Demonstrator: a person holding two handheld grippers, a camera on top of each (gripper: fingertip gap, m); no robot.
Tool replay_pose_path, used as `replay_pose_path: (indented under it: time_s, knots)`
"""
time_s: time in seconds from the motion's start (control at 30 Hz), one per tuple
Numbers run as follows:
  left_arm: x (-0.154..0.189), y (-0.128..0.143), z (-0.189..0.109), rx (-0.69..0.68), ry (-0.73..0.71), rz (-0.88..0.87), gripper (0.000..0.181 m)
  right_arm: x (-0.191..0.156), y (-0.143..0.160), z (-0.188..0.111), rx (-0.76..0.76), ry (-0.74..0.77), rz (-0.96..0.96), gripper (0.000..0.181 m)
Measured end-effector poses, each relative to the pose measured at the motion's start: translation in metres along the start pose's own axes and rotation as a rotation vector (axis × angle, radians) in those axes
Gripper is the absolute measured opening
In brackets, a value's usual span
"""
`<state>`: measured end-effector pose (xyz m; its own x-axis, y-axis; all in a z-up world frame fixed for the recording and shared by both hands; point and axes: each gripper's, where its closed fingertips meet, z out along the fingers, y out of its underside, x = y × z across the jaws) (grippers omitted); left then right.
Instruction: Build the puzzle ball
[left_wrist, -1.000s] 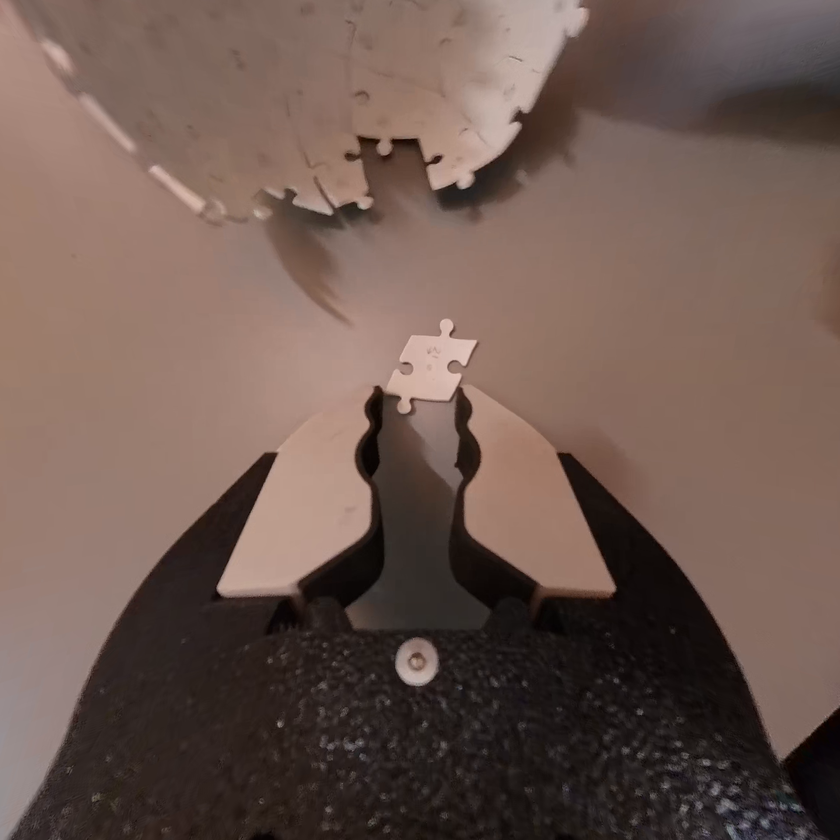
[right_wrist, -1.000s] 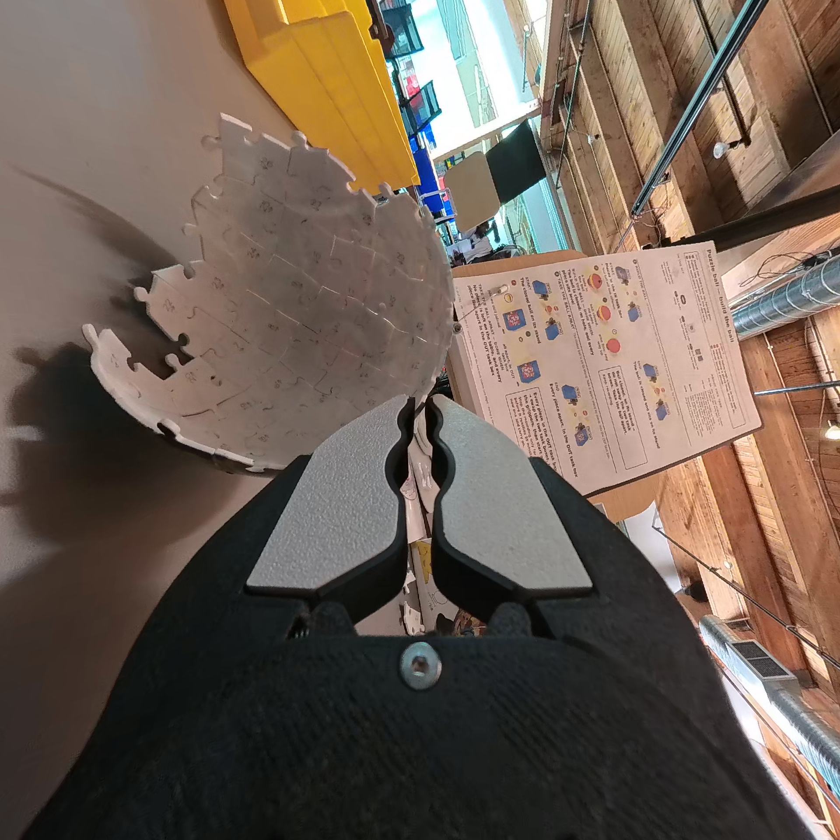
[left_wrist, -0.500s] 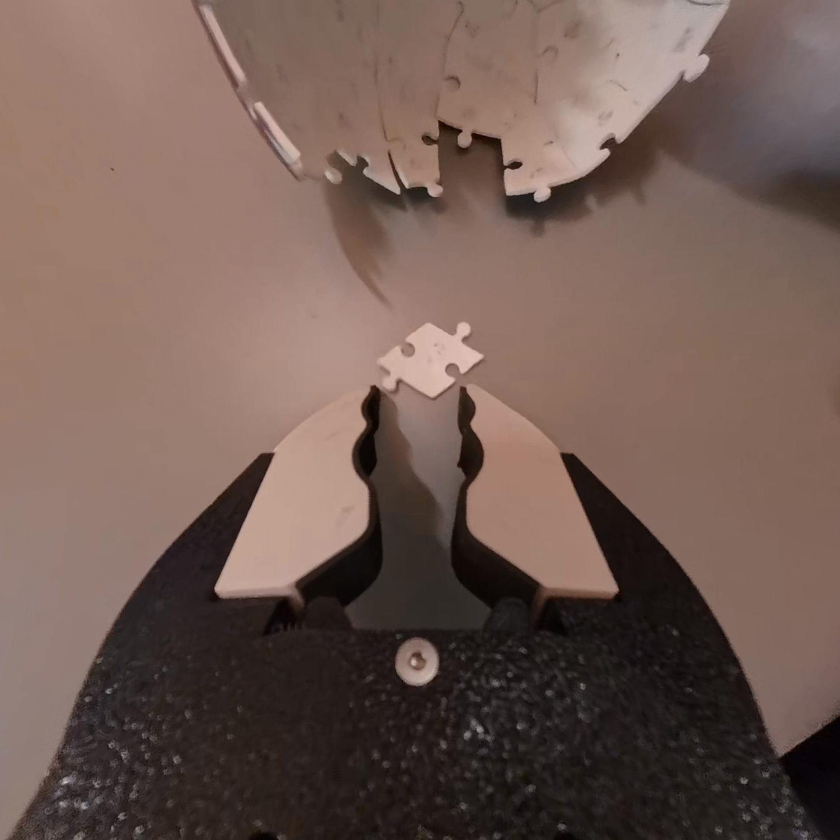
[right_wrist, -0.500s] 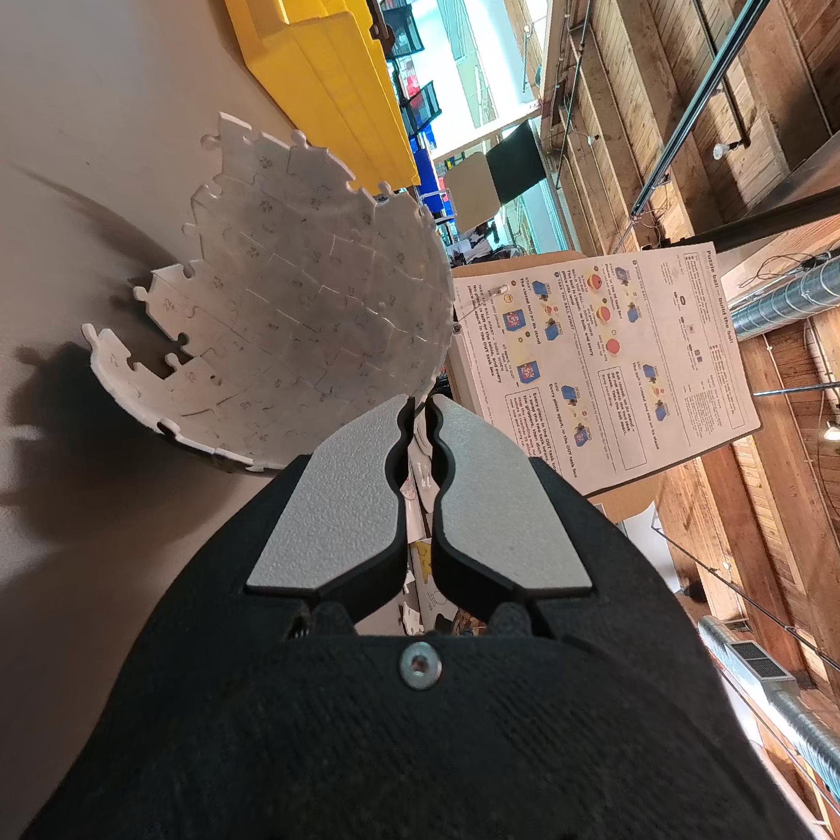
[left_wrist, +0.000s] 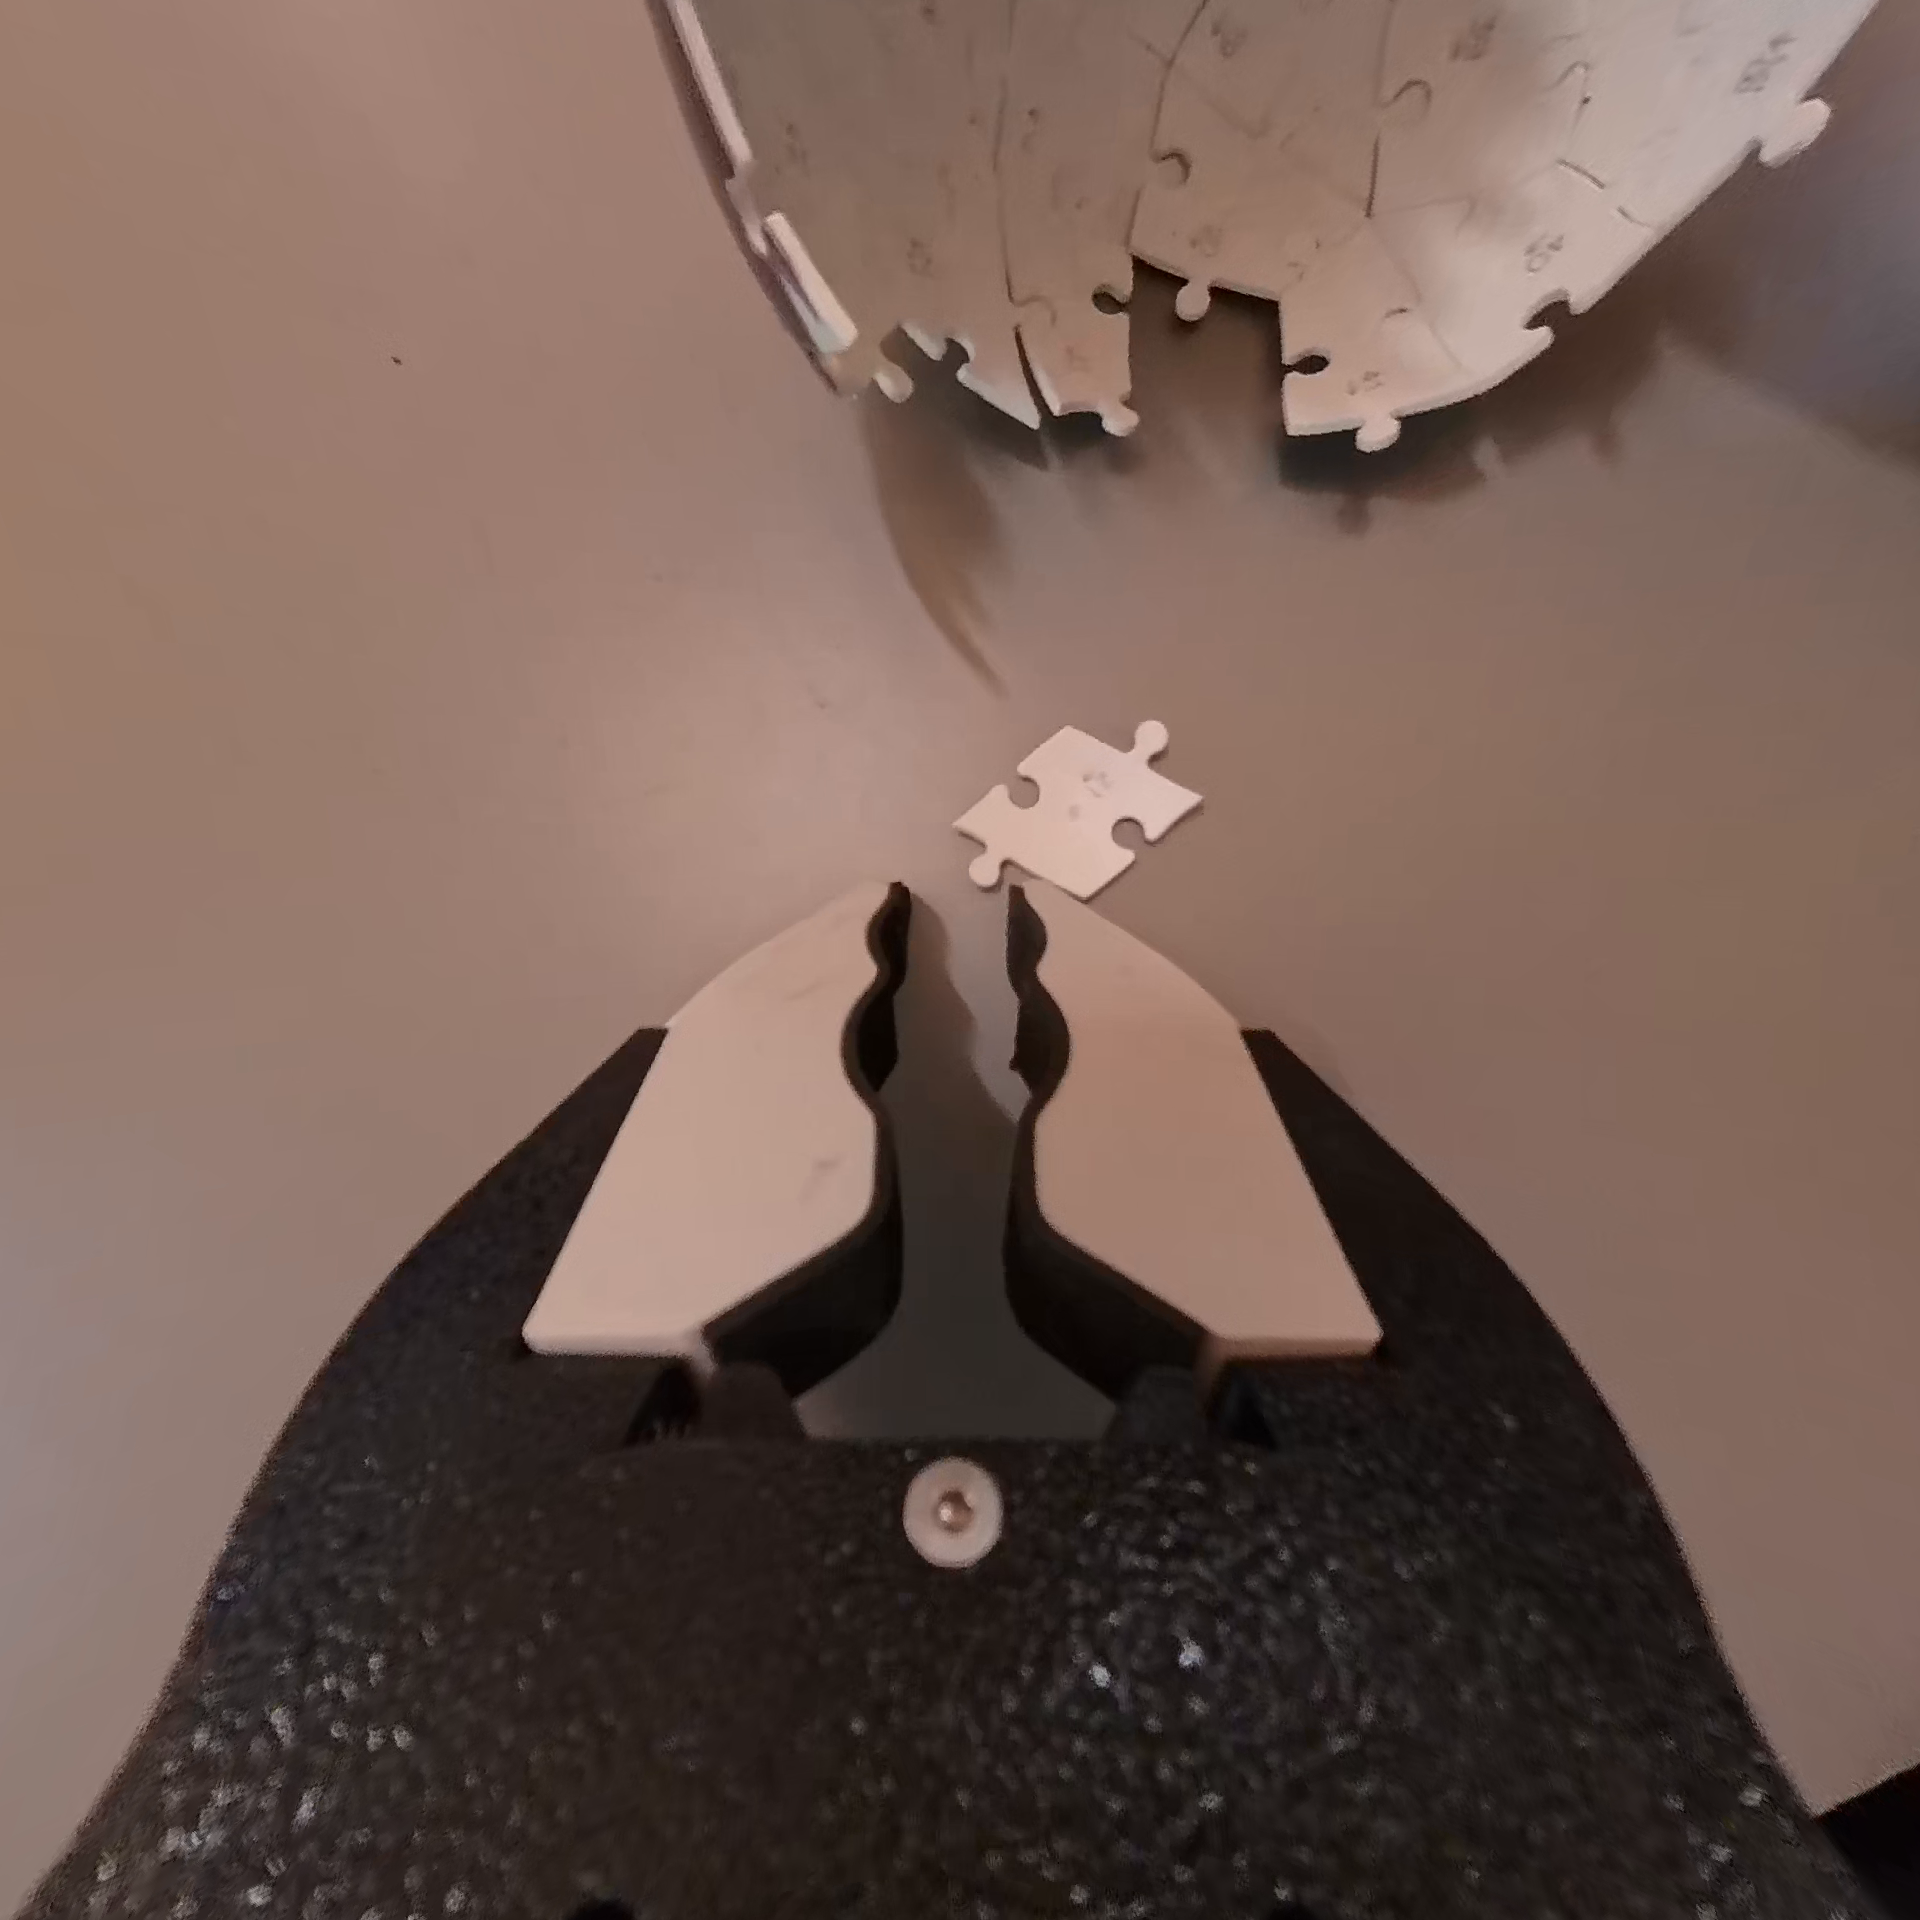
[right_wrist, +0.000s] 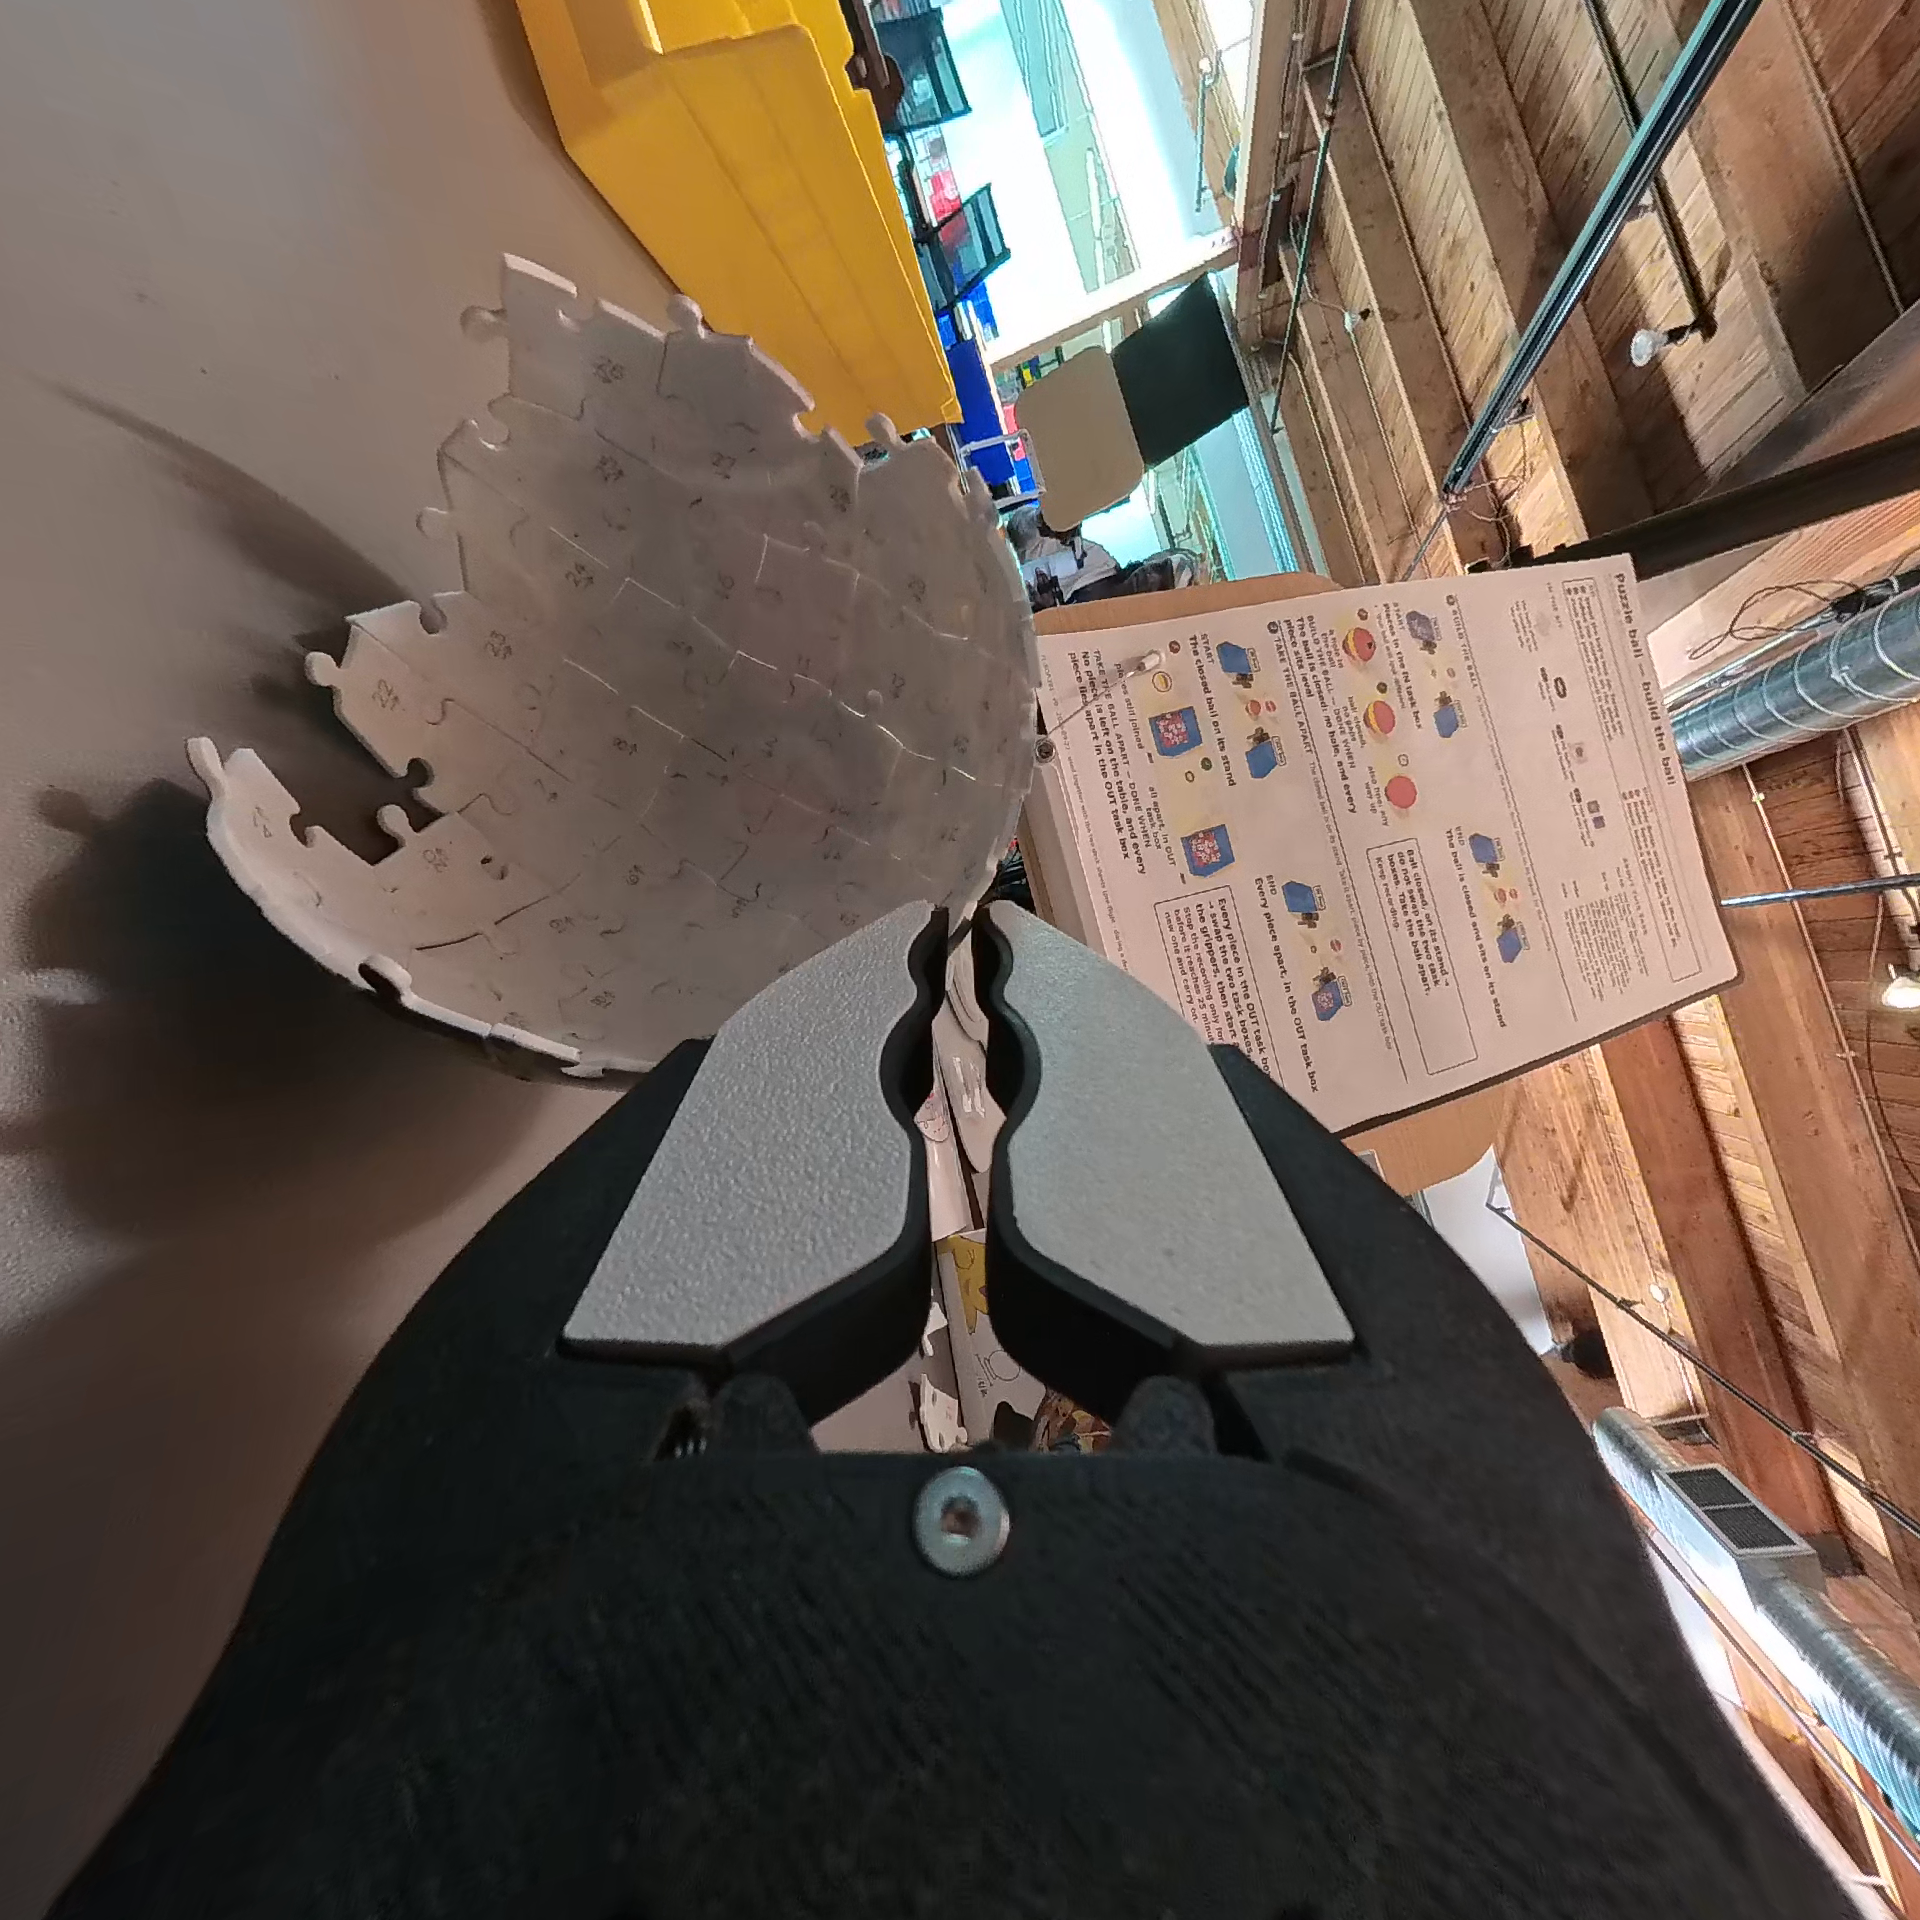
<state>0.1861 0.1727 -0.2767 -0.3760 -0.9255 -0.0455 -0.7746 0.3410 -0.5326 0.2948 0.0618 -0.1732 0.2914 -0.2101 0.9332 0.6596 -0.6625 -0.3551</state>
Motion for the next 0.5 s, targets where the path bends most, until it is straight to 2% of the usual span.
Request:
replay_pose_path:
  time_s: [0.27,0.5]
  knots:
    - [0.008,-0.009,-0.007,0.019,0.022,-0.013,0.018,0.000,0.000,0.000,0.001,-0.001,0.001,0.004]
    - [0.023,-0.009,0.002,-0.022,0.044,-0.034,0.029,0.000,0.000,0.000,0.001,-0.001,-0.001,0.004]
